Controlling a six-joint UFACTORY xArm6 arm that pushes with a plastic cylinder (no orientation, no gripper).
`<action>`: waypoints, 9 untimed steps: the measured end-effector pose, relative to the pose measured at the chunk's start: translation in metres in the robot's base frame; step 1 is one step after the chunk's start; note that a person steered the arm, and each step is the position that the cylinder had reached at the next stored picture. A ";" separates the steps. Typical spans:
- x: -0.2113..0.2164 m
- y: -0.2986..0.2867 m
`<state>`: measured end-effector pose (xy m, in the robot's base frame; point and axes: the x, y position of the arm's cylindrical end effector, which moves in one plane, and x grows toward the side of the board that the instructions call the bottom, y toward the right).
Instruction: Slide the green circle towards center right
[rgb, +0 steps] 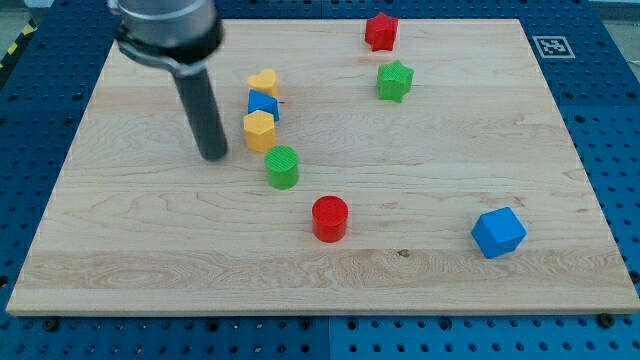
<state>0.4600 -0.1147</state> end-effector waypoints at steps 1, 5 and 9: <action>0.002 0.000; 0.031 0.053; 0.003 0.129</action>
<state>0.4627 0.0141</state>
